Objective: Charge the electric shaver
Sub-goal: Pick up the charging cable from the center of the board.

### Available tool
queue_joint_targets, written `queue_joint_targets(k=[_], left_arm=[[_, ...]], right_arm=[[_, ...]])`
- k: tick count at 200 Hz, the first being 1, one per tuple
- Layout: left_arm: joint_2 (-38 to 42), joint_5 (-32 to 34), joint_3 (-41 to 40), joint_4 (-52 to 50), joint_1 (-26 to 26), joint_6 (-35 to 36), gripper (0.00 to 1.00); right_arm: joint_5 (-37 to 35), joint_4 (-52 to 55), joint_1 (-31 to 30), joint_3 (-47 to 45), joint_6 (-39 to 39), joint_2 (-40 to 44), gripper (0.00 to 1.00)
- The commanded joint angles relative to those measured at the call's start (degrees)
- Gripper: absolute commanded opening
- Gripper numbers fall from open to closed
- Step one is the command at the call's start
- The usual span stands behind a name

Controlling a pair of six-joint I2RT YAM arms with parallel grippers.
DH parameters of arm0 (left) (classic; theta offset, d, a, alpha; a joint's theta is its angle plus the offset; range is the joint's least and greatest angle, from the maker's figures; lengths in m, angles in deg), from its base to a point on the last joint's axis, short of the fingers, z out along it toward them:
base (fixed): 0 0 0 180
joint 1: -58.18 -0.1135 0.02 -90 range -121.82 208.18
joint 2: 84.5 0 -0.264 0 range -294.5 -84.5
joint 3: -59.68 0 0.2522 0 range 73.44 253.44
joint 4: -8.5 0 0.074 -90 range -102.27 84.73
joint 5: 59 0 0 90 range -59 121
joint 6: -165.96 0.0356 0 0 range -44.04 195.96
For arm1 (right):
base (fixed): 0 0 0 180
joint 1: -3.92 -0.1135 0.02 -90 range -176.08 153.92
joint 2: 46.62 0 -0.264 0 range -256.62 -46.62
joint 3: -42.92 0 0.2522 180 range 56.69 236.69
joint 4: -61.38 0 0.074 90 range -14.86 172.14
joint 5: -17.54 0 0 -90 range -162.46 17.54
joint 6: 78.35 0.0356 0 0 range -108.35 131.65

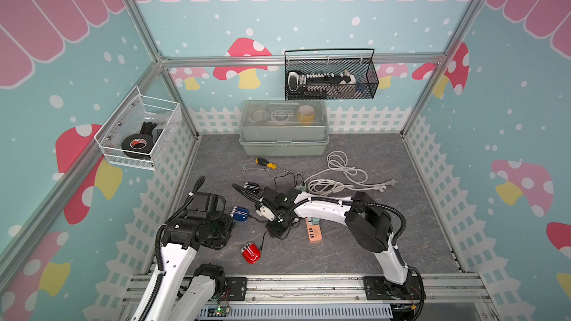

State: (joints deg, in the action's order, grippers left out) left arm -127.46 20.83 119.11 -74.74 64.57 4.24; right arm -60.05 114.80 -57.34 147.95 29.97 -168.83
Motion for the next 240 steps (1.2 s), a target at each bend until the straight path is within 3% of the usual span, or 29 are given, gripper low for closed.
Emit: queue_joint_targets(k=[1, 35, 60, 121, 134, 154, 193, 240], left_arm=[[0.07, -0.14, 1.17, -1.32, -0.33, 0.69, 0.34], [-0.32, -1.45, 1.25, -0.31, -0.33, 3.57, 0.34], [-0.83, -6.21, 0.33, 6.24, -0.41, 6.30, 0.34], [-6.51, -16.39, 0.20, 25.55, 0.96, 10.25, 0.41], [-8.66, -17.60, -0.16, 29.40, 1.48, 4.80, 0.43], [-11.58, -17.22, -0.26, 33.55, 3.96, -11.26, 0.45], [-11.40, -3.80, 2.41, 42.27, 14.74, -39.47, 0.53], [-14.28, 0.05, 2.01, 44.93, 21.65, -56.57, 0.53]], right_arm=[[1.77, 1.28, -0.53, 1.97, -0.19, -2.27, 0.28], [3.44, 1.76, -0.07, 4.12, 1.71, -1.19, 0.00], [6.86, 2.33, 3.16, 4.26, 6.65, 4.12, 0.00], [18.81, 6.44, 18.17, 1.97, 17.49, 18.20, 0.00], [19.41, 4.54, 21.09, 0.27, 20.50, 21.34, 0.00], [18.97, -2.03, 24.16, -3.73, 25.10, 26.46, 0.00], [12.90, -14.82, 25.18, -12.68, 31.63, 34.66, 0.00], [7.88, -20.90, 25.20, -17.66, 33.61, 38.75, 0.00]])
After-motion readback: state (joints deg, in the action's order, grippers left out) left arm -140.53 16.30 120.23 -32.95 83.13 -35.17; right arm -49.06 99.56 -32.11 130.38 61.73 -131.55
